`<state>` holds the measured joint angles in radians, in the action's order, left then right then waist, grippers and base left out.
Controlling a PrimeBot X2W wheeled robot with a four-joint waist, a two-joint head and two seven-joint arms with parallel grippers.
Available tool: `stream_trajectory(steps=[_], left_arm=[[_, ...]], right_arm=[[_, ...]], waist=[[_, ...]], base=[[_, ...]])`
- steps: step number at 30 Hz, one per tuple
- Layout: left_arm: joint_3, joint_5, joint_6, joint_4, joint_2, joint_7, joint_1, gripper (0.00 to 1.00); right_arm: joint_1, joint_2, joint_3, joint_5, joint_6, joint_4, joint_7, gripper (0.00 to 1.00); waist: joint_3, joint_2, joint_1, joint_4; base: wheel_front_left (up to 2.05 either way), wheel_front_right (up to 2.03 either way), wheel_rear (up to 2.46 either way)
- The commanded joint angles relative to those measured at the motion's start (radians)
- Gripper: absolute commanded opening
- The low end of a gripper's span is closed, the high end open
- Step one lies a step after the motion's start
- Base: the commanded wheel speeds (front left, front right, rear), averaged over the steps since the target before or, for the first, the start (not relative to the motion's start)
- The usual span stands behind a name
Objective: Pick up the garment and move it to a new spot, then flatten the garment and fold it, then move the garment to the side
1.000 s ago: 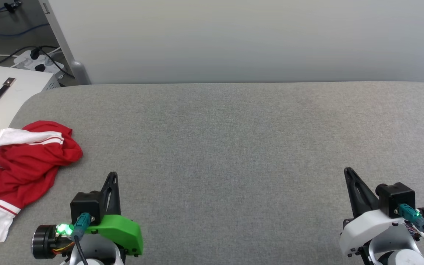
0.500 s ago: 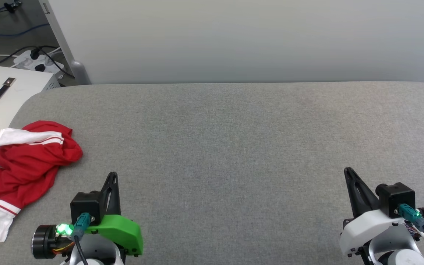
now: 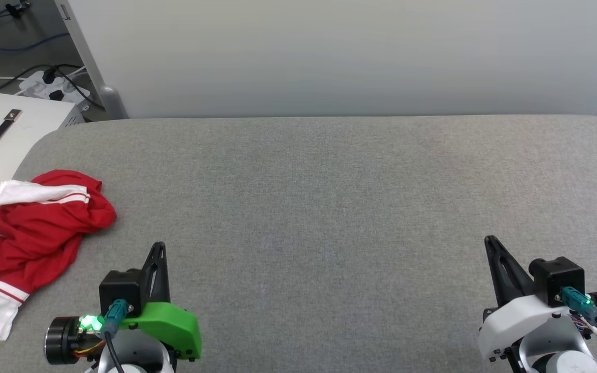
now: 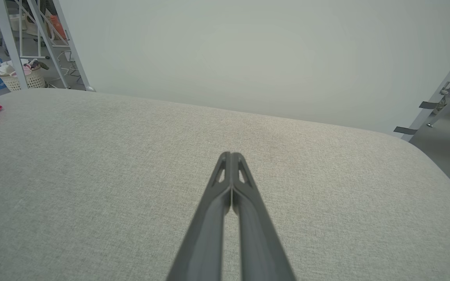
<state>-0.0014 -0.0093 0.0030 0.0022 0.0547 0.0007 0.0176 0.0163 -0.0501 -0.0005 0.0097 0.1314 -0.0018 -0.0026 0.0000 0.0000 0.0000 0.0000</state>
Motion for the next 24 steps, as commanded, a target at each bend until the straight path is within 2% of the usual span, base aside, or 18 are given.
stream_trajectory(steps=[1,4,5,24], left_arm=[[0.001,0.009,-0.003,-0.002,-0.005,-0.001,-0.018,0.0],[0.001,0.009,-0.003,-0.002,-0.005,-0.001,-0.018,0.0],[0.0,0.0,0.0,0.0,0.0,0.0,0.0,1.0],[-0.012,-0.021,0.013,-0.005,0.0,-0.031,-0.008,1.0]], right_arm=[[-0.016,0.0,0.0,-0.01,-0.001,0.002,0.003,0.0],[-0.016,0.0,0.0,-0.01,-0.001,0.002,0.003,0.0],[0.0,0.0,0.0,0.0,0.0,0.0,0.0,1.0],[0.003,0.0,-0.026,0.039,0.0,-0.016,-0.031,1.0]], waist=[[0.0,0.0,0.0,0.0],[0.0,0.0,0.0,0.0],[0.0,0.0,0.0,0.0],[0.002,0.0,0.0,-0.001]], base=[[0.0,0.0,0.0],[0.0,0.0,0.0],[0.0,0.0,0.0],[0.0,0.0,0.0]])
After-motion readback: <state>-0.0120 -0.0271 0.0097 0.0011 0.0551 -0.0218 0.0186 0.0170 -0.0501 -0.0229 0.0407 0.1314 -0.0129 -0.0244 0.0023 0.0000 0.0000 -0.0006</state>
